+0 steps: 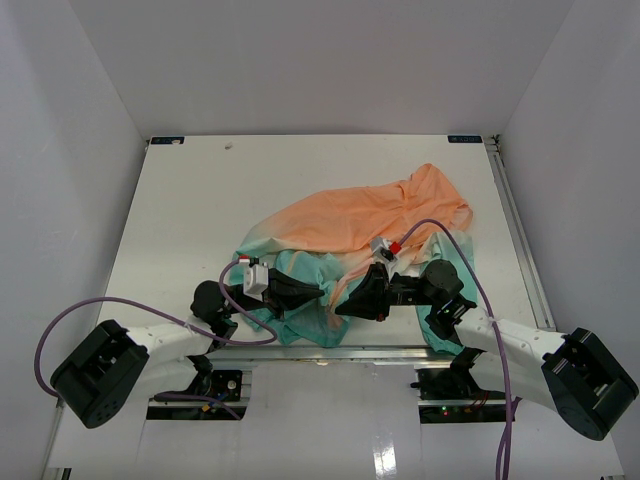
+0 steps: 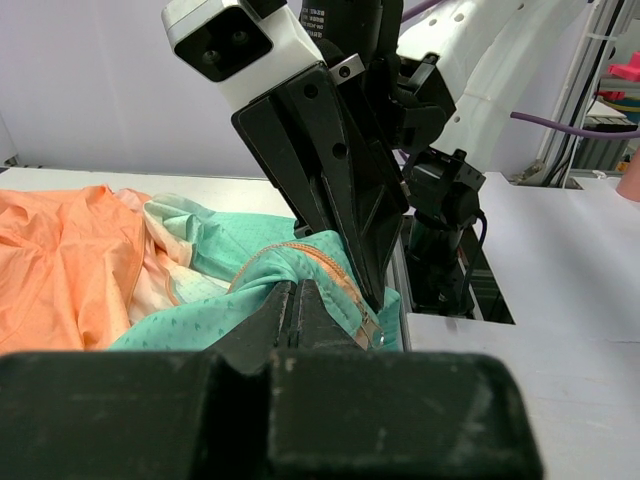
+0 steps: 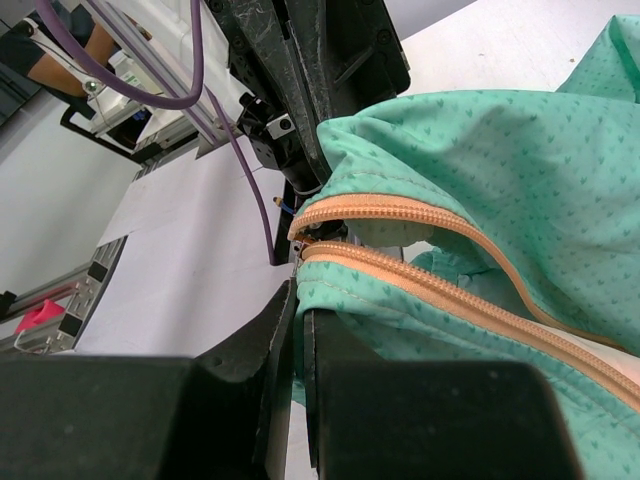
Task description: Zip up the jacket
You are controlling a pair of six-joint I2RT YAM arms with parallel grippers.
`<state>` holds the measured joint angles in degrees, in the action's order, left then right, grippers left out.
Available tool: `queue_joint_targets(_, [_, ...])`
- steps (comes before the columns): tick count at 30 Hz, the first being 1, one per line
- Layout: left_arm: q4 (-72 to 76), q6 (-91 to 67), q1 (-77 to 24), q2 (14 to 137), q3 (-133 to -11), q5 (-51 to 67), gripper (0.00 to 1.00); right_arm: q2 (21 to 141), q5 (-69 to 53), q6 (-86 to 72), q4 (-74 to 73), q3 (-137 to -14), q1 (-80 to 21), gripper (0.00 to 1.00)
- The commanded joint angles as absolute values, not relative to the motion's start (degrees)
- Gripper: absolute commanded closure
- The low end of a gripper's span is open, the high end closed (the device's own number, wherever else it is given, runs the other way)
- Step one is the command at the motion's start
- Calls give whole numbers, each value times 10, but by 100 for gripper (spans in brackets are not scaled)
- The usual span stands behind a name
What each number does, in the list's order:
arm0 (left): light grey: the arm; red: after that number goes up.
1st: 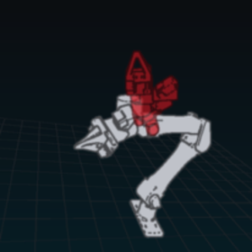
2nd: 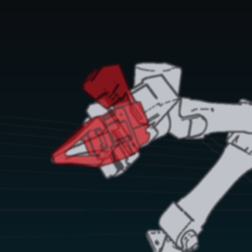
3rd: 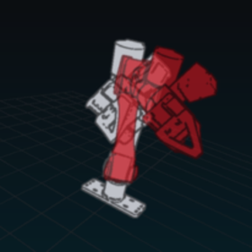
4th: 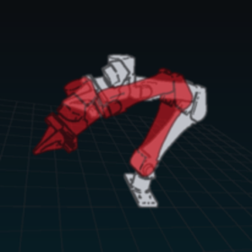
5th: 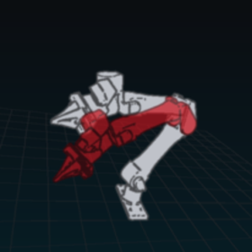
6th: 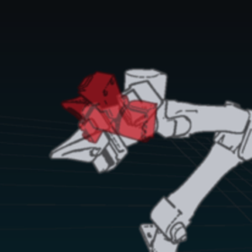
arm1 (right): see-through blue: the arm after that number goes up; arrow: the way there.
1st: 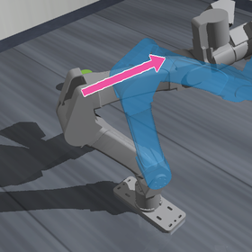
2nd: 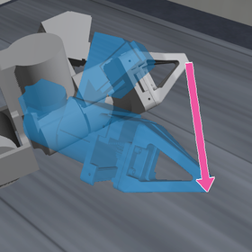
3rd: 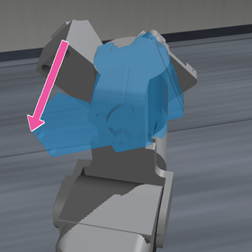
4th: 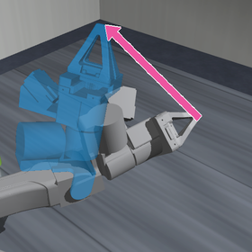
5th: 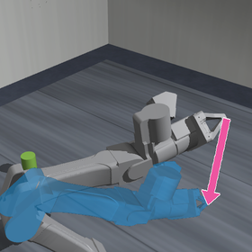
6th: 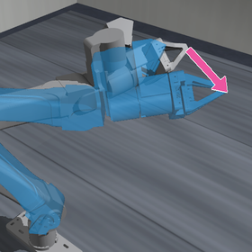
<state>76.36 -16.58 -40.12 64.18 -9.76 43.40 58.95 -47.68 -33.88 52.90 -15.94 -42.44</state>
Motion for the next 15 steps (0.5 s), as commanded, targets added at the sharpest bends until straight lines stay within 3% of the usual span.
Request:
queue_joint_targets(1, [1023,-162,-401,630,-91,443,100,575,-472,-344,557,-162,-422,92])
queue_joint_targets(15, [998,-150,-401,623,-107,436,100,591,-490,-349,572,-159,-422,92])
